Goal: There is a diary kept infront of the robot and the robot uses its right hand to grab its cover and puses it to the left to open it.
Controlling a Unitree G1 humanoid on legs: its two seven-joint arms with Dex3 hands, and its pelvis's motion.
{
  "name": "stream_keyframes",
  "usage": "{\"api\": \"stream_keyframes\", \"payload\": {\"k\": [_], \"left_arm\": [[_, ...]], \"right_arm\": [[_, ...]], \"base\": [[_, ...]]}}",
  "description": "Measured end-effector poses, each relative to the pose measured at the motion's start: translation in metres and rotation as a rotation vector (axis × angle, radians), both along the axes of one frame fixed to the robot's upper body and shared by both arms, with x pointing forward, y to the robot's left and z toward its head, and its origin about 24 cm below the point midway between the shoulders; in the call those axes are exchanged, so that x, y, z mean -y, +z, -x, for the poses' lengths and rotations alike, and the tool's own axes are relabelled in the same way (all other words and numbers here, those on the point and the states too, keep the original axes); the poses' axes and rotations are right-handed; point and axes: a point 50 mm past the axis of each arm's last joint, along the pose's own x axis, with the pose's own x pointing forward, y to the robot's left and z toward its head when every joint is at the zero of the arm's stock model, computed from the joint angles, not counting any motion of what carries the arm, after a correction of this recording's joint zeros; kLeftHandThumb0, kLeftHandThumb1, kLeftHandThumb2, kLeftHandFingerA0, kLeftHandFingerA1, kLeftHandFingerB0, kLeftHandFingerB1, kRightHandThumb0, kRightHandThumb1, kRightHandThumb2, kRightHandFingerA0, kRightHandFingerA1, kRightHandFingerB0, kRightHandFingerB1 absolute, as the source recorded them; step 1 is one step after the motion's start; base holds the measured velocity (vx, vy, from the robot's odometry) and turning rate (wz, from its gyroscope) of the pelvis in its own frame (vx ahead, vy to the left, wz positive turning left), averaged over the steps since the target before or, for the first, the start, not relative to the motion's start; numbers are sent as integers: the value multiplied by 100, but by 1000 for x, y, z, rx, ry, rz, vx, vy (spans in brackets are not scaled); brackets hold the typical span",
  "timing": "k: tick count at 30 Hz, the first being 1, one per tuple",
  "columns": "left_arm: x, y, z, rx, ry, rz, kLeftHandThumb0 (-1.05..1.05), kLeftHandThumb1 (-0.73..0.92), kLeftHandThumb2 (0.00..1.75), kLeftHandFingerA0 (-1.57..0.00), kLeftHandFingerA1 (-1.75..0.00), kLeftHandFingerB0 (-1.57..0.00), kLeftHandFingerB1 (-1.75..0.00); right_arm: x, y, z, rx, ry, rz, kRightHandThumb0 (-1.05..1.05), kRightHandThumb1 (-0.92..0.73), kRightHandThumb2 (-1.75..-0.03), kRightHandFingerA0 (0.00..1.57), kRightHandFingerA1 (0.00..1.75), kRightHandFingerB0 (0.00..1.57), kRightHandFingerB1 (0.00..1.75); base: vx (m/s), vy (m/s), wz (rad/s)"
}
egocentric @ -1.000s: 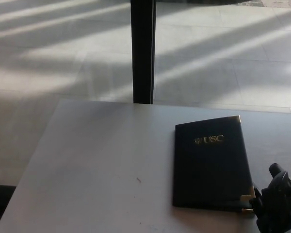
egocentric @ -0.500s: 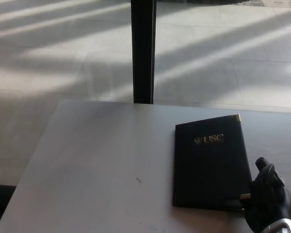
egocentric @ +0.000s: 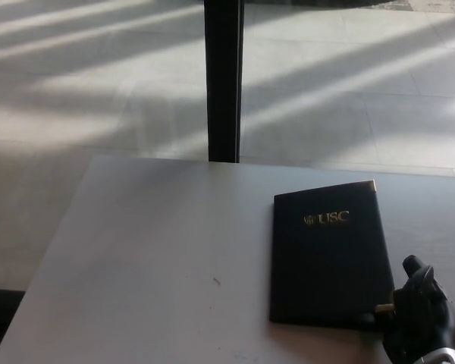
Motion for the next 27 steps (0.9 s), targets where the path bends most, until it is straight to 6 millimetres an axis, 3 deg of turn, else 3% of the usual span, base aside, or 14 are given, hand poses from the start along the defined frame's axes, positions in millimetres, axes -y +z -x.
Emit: {"api": "stream_keyframes", "payload": {"k": [2, 5, 6, 7, 8, 18, 19, 20, 27], "left_arm": [[0, 0, 0, 1, 0, 0, -87, 92, 100, -37, -83, -29, -68], [0, 0, -1, 3, -1, 0, -87, 92, 103, -33, -81, -24, -65], [0, 0, -1, 3, -1, 0, -83, 89, 124, -38, -80, -31, -68], [0, 0, -1, 4, -1, 0, -83, 89, 124, -38, -80, -31, -68], [0, 0, -1, 4, -1, 0, -87, 92, 101, -37, -83, -27, -66], [1, 2, -6, 15, -5, 0, -86, 92, 100, -36, -83, -30, -69], [1, 2, -7, 17, -6, 0, -83, 91, 124, -37, -79, -32, -69], [1, 2, -7, 17, -6, 0, -89, 92, 102, -36, -82, -28, -67], [1, 3, -9, 23, -9, 0, -86, 92, 101, -37, -82, -29, -67]], "right_arm": [[-1, 0, 0, 1, -2, -1, -81, -92, -72, 39, 44, 27, 36], [-3, -1, -1, 2, -1, 1, -79, -92, -72, 32, 41, 21, 34], [-4, 0, -2, 4, 3, 1, -79, -92, -73, 31, 42, 20, 33], [-5, 0, -2, 4, 8, 1, -79, -92, -73, 31, 42, 20, 33], [-6, 0, -2, 4, 10, 2, -79, -92, -74, 31, 44, 20, 34], [-17, 0, -5, 5, 36, 10, -79, -92, -74, 31, 48, 23, 37], [-18, -1, -5, 4, 36, 10, -80, -92, -74, 31, 48, 22, 36], [-18, -1, -6, 4, 36, 11, -81, -92, -74, 31, 49, 22, 37], [-21, -1, -6, 5, 30, 12, -83, -92, -74, 31, 49, 22, 36]], "base": [[0, 0, 0], [0, 0, 0], [0, 0, 0], [0, 0, 0], [0, 0, 0], [0, 0, 0], [0, 0, 0], [0, 0, 0], [0, 0, 0]]}}
